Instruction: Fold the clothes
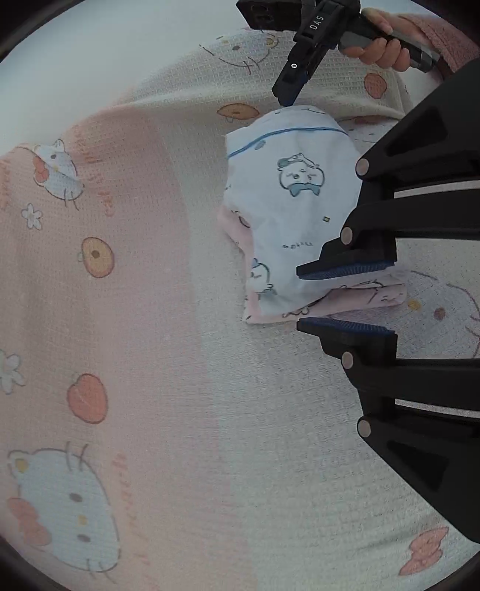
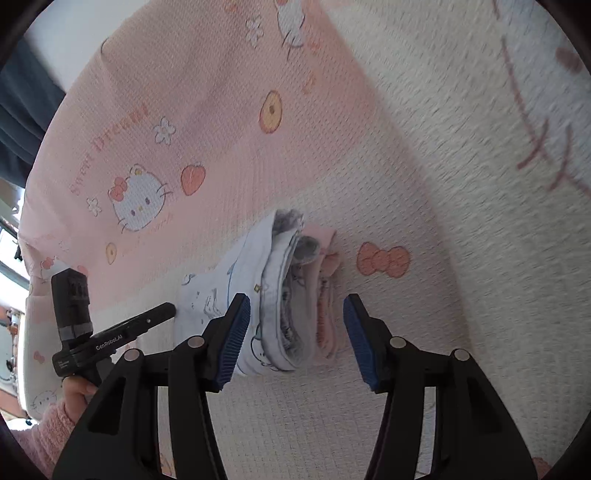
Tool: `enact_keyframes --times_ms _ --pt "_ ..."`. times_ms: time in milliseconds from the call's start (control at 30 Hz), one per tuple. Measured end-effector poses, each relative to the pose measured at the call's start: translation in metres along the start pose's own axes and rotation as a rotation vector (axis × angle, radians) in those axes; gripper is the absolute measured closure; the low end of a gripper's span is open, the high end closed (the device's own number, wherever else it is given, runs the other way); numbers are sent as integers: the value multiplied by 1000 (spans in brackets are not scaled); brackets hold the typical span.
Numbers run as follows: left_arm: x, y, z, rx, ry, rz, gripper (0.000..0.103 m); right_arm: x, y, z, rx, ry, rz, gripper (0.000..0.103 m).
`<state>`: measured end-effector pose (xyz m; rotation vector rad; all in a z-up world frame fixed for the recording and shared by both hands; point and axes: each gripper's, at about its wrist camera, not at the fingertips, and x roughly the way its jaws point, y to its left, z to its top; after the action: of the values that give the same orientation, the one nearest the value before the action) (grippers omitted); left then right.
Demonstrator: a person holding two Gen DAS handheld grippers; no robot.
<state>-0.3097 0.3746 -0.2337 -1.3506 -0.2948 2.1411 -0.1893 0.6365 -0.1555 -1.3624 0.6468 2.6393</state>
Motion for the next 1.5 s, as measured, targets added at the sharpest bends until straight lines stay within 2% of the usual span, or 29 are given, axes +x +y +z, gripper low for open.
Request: enact_keyframes --times_ms 100,167,233,300,333,367,433,467,567,600,667,733,767,800,867,900,967,1033,1067,1133,1233,1267,1300,1400,1433,1500 --pt "-6 -21 8 66 -44 -83 80 0 26 2 -100 -22 -20 49" --pt "4 -39 8 115 -11 -129 80 4 46 2 -179 -24 -21 51" --pt "19 -50 7 127 39 -151 80 22 52 -2 -214 12 -49 58" --pt "35 -47 0 123 92 -123 80 46 52 -6 -233 63 -88 59" --pt "40 -43 -4 129 109 -85 80 55 50 -8 -240 77 -100 59" --pt "43 -36 -8 127 128 -73 80 59 43 -9 -227 82 -85 59" --pt "46 -26 -12 125 147 -59 90 63 24 -10 -155 104 -12 54" --pt "45 -21 -13 125 148 -55 98 65 16 -11 -116 112 21 53" --pt "41 -14 -12 124 159 -51 100 58 0 -13 -32 93 92 50" --pt "37 -17 -12 141 155 -29 100 54 -3 -14 -6 81 111 50" --pt "29 -22 -10 158 146 -6 100 38 -8 -15 19 26 105 50" --pt "19 -24 -8 152 121 -18 97 27 -9 -13 25 5 82 50" --pt "12 -27 -8 153 96 -41 91 23 -10 -13 26 1 73 50" --pt "5 -28 -11 158 79 -76 76 23 -9 -12 10 12 42 50" --pt "0 -35 -17 188 76 -111 57 34 -4 -13 -49 65 -58 50" --pt "0 -39 -20 212 79 -108 57 35 -5 -13 -51 70 -73 50" --pt "11 -46 -25 332 111 53 57 37 -8 -12 -50 80 -114 51" --pt "15 -41 -34 394 150 131 57 41 -13 -8 -42 96 -194 51" --pt "11 -35 -34 377 155 124 55 42 -14 -7 -46 105 -221 51" --pt "-7 -26 -28 329 124 120 55 35 -11 -7 -46 90 -215 51" --pt "-30 -33 -25 341 67 25 55 6 6 -8 -53 -13 -119 50" --pt "-28 -39 -24 369 73 26 55 1 16 -10 -79 -22 -83 50" --pt "-21 -44 -27 404 94 51 55 2 27 -13 -117 -12 -72 50" --pt "9 -51 -31 472 199 139 53 24 54 -24 -255 79 -144 50" --pt "10 -45 -36 456 218 129 52 30 50 -26 -242 105 -169 50" --pt "-6 -33 -31 373 199 112 52 31 34 -25 -152 128 -154 50"
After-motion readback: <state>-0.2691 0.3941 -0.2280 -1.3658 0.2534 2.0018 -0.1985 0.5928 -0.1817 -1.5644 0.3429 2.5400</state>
